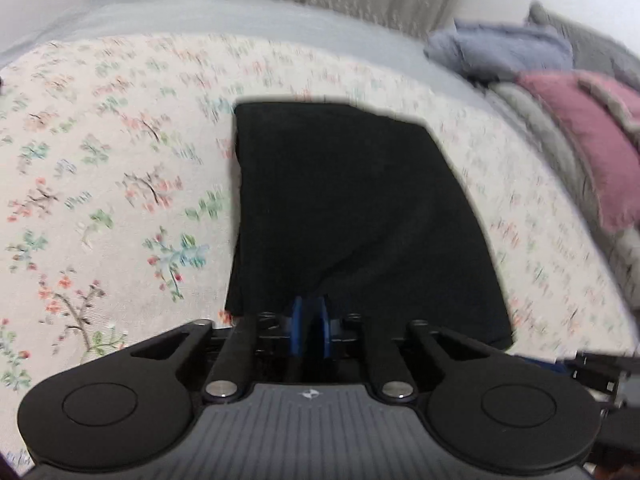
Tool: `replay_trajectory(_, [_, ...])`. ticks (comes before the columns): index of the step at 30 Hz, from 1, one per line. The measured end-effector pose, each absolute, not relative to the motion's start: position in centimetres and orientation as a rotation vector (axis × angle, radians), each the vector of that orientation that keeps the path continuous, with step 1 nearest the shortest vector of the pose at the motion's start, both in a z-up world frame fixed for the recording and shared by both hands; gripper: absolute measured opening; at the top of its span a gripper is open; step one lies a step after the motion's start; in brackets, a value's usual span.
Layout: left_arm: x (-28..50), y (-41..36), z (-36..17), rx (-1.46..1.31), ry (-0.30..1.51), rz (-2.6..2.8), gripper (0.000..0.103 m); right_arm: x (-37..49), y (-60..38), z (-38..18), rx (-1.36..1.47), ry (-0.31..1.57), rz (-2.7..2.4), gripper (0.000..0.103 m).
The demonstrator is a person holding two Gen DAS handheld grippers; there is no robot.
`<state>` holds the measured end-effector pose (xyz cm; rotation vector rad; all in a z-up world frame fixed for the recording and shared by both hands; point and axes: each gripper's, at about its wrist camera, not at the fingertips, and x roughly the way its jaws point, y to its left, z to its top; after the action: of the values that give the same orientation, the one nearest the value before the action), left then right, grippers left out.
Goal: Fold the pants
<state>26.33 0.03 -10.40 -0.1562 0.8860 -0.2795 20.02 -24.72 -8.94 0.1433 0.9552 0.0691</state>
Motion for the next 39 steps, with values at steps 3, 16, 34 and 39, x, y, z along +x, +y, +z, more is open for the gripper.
replay_trajectory(3, [24.1,0.3,-7.5,-0.151,0.769,-0.229,0.019,17.9,-24.6,-6.3,0.168,0.853,0.068,0.036])
replay_trajectory(16, [13.6,-1.6,-3.7,-0.143,0.556,-0.142,0.067,9.7,-22.3,-1.1,0.237,0.64,0.001,0.046])
replay_trajectory(34, [10.0,-2.5,-4.0,-0.005,0.487,-0.2,0.088,6.3,-22.0,0.1,0.166,0.552,-0.057,0.073])
replay_trajectory(39, [10.1,-2.8,-4.4,0.008,0.502,-0.202,0.093,6.2,-22.2,-0.4,0.145,0.555,-0.075,0.092])
